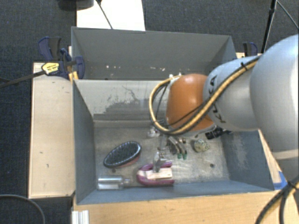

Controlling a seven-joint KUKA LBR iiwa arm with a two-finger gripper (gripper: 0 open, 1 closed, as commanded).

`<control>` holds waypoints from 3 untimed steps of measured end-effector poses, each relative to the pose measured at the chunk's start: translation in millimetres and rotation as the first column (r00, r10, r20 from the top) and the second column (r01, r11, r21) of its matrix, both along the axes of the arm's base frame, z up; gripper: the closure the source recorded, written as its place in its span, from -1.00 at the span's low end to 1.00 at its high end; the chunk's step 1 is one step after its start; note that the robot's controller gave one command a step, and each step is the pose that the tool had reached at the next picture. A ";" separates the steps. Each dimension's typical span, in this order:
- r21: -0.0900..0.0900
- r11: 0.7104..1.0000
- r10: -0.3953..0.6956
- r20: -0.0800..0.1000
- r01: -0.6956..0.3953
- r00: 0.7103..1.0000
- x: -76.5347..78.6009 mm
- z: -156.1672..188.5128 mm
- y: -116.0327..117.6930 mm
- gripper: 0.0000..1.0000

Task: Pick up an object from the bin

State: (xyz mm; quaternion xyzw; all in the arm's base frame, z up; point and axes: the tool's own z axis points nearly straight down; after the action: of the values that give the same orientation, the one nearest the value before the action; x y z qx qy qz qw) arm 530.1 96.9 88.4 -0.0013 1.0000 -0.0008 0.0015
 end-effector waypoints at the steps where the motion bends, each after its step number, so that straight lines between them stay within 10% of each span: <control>1: -0.015 0.981 0.191 0.003 -0.191 0.982 7.1 -5.5 91.6 -1.00; 2: -0.013 0.983 0.183 0.002 -0.183 0.983 6.7 -5.6 90.4 1.00; 3: 0.003 0.984 0.178 0.007 -0.178 0.984 7.7 131.3 83.0 1.00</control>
Offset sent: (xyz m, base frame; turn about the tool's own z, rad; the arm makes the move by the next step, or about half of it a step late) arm -0.0021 0.0979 -0.0184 -0.1864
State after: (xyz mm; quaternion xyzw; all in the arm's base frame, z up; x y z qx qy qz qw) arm 537.8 179.9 219.7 -0.0907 0.9959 0.0010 0.0048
